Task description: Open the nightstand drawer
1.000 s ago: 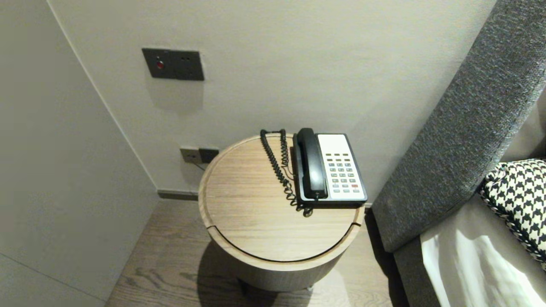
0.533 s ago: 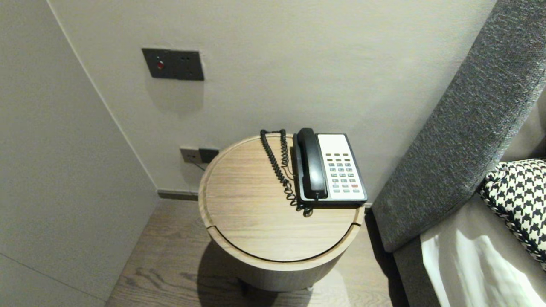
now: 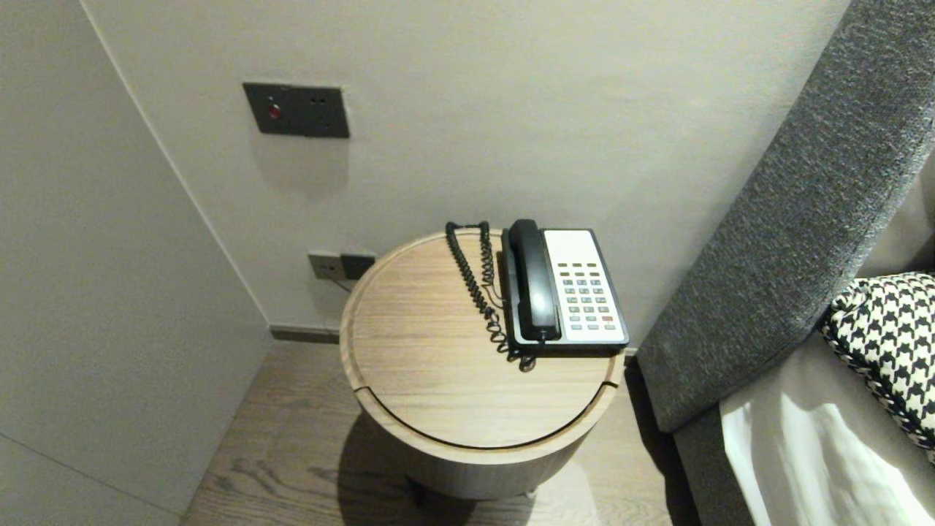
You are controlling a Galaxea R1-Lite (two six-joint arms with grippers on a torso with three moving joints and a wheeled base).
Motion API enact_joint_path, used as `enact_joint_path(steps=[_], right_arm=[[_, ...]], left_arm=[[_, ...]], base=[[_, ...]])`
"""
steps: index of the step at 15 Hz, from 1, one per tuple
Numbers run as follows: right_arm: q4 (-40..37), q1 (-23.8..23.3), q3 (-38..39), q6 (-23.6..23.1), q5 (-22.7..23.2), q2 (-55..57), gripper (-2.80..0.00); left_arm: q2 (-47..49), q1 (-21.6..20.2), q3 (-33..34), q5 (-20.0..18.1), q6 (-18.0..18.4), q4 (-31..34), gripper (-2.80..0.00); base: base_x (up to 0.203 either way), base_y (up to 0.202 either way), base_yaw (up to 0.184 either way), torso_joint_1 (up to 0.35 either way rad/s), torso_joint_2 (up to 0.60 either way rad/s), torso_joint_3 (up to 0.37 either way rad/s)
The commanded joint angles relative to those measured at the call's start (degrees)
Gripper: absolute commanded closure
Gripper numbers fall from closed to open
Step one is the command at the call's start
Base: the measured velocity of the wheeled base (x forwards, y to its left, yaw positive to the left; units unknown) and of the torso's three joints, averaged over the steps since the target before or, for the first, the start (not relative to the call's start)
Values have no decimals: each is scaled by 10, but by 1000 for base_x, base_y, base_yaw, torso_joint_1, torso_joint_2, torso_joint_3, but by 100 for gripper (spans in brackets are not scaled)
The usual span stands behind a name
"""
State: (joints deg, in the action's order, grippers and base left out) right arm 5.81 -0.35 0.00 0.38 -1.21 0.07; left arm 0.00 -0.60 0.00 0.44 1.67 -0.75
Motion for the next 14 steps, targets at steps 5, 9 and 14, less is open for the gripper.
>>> enact_joint_path(steps=[5,9,14], right_arm=[[2,0,23,0,0,1,0],[2,0,23,0,0,1,0],[2,0,23,0,0,1,0]], left_arm=[[-1,0,0,0,0,0,0],[-1,0,1,0,0,0,0],[-1,0,0,-1,2,0,0]], base=[[0,0,0,0,0,0],[0,0,0,0,0,0],[0,0,0,0,0,0]])
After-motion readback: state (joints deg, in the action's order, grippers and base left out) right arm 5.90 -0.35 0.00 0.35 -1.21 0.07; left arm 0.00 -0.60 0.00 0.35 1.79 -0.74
